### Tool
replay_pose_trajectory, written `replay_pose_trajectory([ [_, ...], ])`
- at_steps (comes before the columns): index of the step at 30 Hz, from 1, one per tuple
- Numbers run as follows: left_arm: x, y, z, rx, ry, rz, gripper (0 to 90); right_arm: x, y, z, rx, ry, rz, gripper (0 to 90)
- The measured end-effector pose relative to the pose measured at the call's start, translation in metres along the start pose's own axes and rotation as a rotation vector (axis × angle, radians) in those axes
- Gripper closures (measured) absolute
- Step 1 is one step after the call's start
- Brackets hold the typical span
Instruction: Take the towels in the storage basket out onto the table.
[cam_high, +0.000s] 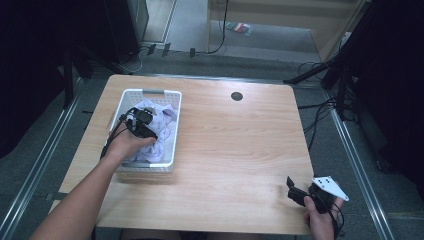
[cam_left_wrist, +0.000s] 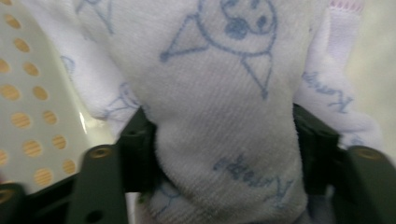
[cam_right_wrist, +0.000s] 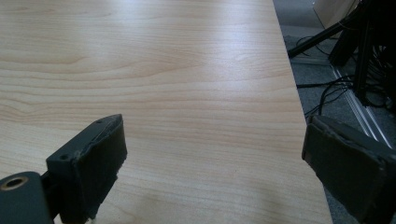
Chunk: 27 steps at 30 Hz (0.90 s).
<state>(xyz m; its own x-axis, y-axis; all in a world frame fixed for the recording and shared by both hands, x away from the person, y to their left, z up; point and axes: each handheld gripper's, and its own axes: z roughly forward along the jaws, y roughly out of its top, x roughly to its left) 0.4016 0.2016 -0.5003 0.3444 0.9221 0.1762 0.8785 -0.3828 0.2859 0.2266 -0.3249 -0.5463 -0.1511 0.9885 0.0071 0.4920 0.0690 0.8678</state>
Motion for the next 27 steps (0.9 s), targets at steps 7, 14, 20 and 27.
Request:
replay_pose_trajectory([
  [7, -0.002, 0.001, -0.006, -0.012, 0.023, -0.003, 59.5, -0.001, 0.000, 0.000, -0.003, 0.002, -0.001, 6.5],
  [14, 0.008, 0.004, -0.024, -0.026, -0.011, -0.035, 61.6, -0.001, 0.000, 0.000, -0.003, 0.000, 0.005, 6.5],
  [20, 0.020, 0.011, -0.060, -0.068, -0.022, -0.055, 61.5, -0.001, 0.000, 0.000, -0.007, 0.000, 0.002, 6.5],
  [27, 0.025, 0.018, -0.089, -0.105, -0.017, -0.043, 61.5, -0.001, 0.000, 0.000, -0.003, 0.002, 0.005, 6.5],
])
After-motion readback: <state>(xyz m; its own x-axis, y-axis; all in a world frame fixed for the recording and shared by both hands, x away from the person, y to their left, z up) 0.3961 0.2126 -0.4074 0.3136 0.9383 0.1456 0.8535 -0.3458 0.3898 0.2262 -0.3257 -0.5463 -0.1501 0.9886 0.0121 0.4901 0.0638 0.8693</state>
